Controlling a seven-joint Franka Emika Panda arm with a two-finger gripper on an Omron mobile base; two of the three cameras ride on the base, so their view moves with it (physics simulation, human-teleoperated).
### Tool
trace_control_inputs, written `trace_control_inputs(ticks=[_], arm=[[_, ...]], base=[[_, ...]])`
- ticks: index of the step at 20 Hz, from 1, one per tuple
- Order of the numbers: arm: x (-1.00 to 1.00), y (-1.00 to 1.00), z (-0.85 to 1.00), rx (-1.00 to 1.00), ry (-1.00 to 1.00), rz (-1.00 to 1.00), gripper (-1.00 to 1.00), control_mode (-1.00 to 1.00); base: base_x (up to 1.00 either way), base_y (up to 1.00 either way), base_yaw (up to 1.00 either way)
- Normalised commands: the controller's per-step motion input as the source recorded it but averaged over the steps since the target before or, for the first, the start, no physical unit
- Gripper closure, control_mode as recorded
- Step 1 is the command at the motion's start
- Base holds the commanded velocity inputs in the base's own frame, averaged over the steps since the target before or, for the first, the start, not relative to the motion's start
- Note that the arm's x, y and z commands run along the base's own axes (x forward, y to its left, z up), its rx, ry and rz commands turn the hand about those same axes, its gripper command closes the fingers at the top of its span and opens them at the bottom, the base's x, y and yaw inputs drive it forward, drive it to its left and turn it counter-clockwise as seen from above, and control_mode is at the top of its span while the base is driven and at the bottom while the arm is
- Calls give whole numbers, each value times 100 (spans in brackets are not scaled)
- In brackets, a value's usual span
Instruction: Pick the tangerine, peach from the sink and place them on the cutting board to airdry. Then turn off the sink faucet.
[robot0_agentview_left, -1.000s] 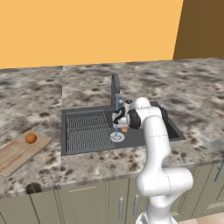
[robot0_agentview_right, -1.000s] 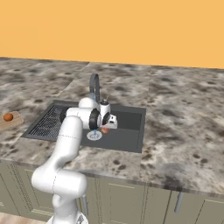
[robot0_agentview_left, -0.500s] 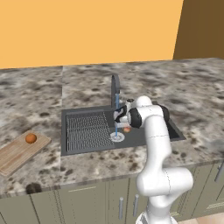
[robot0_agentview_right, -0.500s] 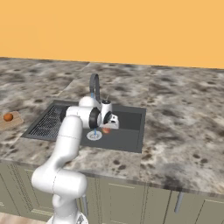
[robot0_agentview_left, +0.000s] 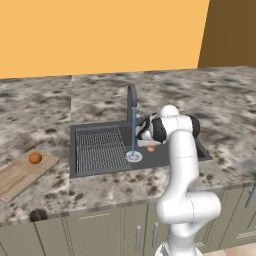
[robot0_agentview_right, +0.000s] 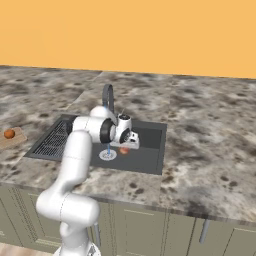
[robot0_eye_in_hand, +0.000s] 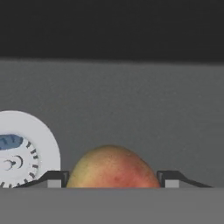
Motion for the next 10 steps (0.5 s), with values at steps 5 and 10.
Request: trace_control_inputs(ticks=[5,10], arm=[[-43,-12,41,0,-17,1,100,-100],[-60,-15,42,0,-22,2,100,-100]], base=[[0,0,0],[0,0,0]])
